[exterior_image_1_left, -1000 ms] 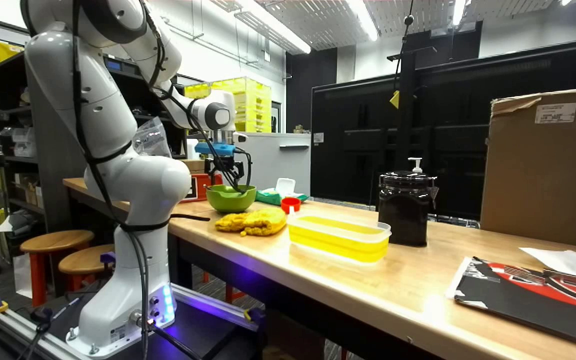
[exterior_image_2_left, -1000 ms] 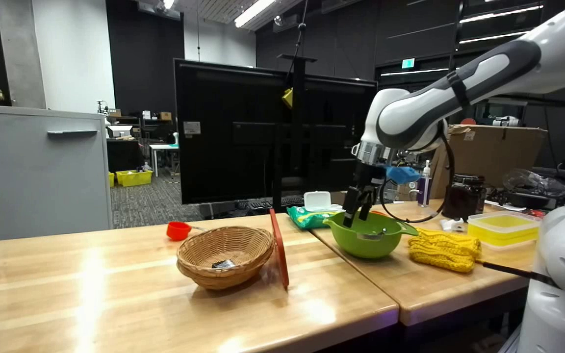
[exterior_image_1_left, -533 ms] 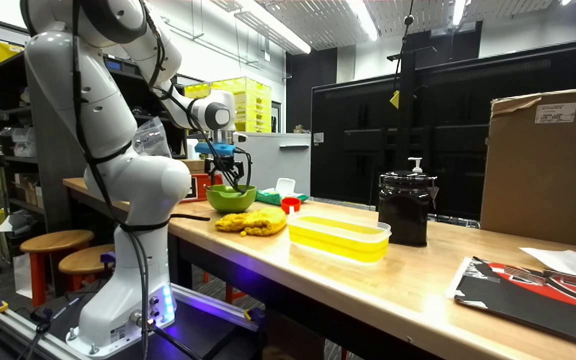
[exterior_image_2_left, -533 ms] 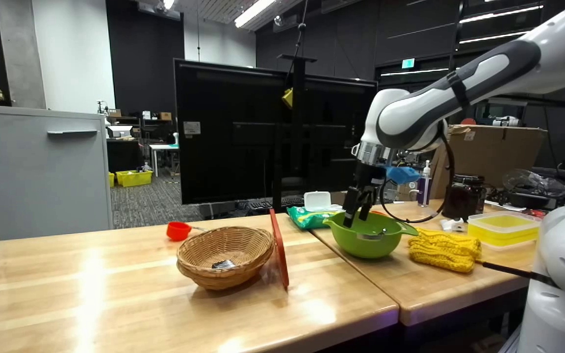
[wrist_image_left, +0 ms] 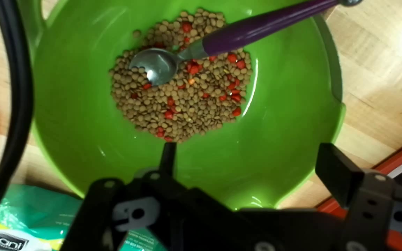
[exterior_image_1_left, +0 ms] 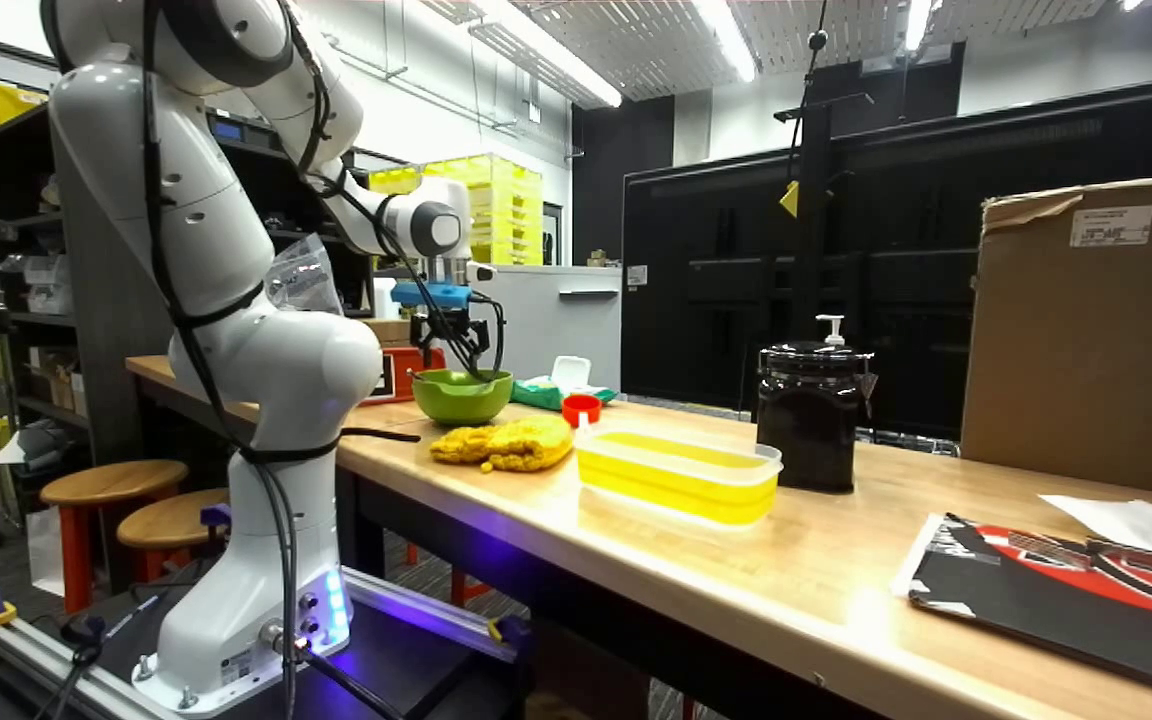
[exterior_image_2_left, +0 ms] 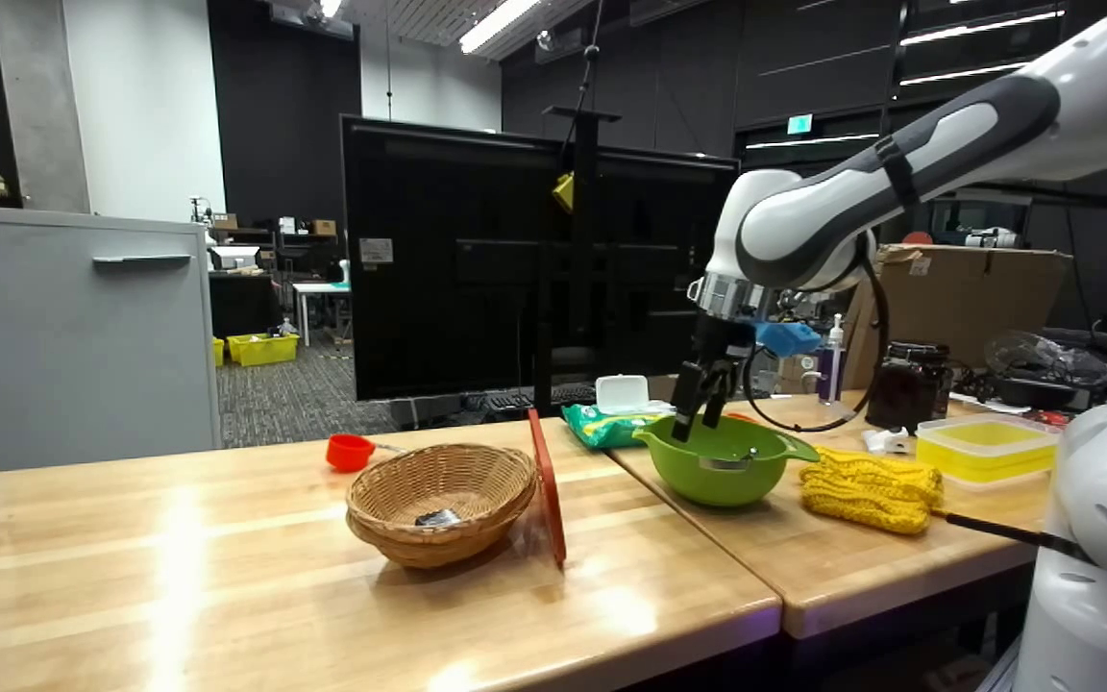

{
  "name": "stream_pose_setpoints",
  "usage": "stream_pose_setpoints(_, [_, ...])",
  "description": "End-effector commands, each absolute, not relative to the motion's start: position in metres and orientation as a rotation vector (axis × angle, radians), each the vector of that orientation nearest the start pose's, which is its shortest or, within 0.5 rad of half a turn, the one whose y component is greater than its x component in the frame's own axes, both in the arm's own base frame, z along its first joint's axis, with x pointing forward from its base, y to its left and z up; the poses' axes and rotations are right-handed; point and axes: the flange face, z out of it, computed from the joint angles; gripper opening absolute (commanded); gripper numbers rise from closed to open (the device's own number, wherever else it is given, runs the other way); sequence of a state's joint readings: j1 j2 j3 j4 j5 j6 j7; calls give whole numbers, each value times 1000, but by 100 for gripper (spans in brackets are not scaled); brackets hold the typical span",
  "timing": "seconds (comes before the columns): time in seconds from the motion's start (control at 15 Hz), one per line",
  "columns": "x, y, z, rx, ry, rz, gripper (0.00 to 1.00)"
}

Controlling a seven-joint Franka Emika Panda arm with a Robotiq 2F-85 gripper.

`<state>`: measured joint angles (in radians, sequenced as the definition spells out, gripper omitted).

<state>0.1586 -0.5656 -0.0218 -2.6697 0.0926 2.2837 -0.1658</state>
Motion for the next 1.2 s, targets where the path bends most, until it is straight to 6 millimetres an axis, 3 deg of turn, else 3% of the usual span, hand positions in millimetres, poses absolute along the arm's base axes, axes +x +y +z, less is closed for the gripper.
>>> stream_pose_setpoints(0.0, [385,53,445,-3075,-392,-231,100])
stream_pose_setpoints(0.6, [436,18,498,-3206,-358,-224,100])
stream_pose_setpoints(0.67, [422,20,490,-3177,-372,-247,100])
stream_pose_setpoints(1.13, [435,18,494,-3181,-364,-236,100])
